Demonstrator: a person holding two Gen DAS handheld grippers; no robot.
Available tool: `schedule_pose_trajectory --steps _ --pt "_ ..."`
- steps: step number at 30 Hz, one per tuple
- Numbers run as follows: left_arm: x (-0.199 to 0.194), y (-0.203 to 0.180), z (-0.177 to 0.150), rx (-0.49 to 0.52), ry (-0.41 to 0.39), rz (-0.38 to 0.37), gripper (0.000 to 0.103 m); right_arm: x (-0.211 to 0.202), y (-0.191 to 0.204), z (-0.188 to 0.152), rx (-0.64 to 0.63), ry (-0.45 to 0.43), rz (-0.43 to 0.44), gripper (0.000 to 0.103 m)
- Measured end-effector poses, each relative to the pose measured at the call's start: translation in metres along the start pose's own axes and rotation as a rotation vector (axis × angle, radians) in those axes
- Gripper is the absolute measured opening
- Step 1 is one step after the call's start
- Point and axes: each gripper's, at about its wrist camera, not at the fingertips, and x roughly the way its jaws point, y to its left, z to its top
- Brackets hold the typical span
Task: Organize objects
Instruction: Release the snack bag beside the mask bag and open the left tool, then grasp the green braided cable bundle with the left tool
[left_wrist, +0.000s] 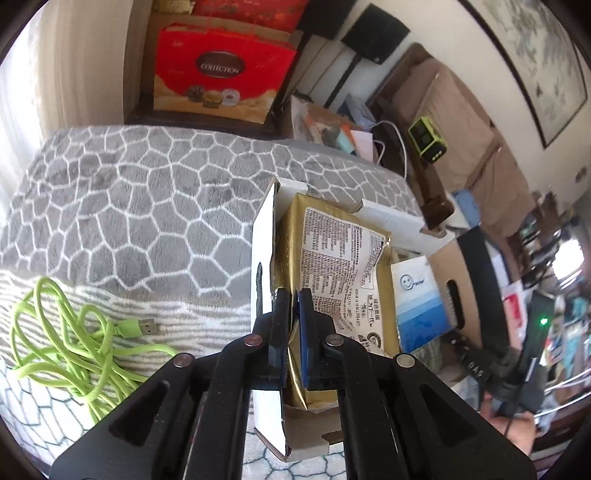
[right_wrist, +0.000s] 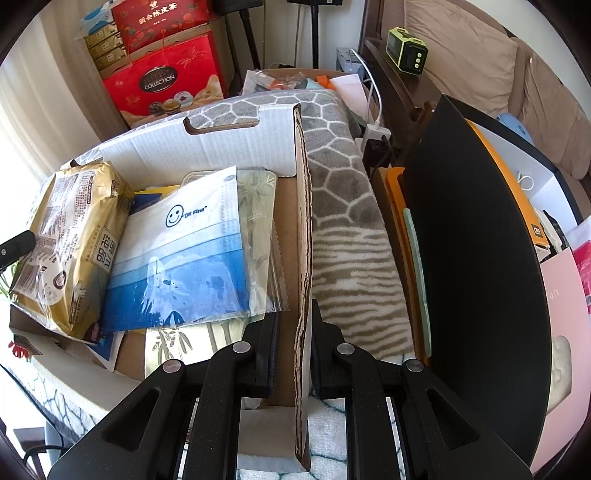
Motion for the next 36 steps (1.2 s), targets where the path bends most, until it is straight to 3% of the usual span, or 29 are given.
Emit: schedule_pose_trajectory --steps 3,5,7,8,9,10,14,18,26,31,36 --pt "-0.001 -0.01 0.0 0.042 0.009 0.04 0.01 0.0 0.0 0.0 0.001 0.0 0.002 0.014" --pt "-0.007 -0.019 -0.002 0.076 0.006 0.021 0.023 0.0 0.0 0.0 0.001 0.0 0.003 0.014" --pt "-0.015 -0.025 -0.003 0.108 -0.005 0.01 0.045 0.0 0.001 0.0 0.001 0.0 0.003 0.014" --pt "-0.022 -0.029 -0.004 0.131 -0.022 0.031 0.054 0.0 0.0 0.0 0.001 0.0 0.002 0.014" --pt "-0.029 -0.032 -0.004 0.149 -0.05 0.056 0.07 0.0 0.0 0.0 0.001 0.0 0.003 0.014" --pt "-0.037 -0.034 -0.004 0.166 -0.08 0.071 0.074 0.0 0.0 0.0 0.002 -0.001 0.004 0.014" --pt "-0.066 -0.027 0.0 0.178 -0.118 0.075 0.076 0.0 0.0 0.0 0.002 0.0 0.004 0.014" --pt "-0.081 0.0 0.006 0.147 -0.135 0.143 0.08 0.0 0.0 0.0 0.003 -0.001 0.007 0.014" --pt "-0.077 0.089 -0.004 0.006 -0.067 0.283 0.08 -0.001 0.002 0.0 0.01 -0.006 0.013 0.014" --pt "-0.062 0.122 -0.021 -0.072 -0.016 0.268 0.079 -0.001 0.004 0.0 0.009 -0.009 0.009 0.014" --pt "-0.043 0.123 -0.035 -0.089 0.008 0.232 0.079 -0.001 0.004 0.0 0.01 -0.009 0.008 0.014"
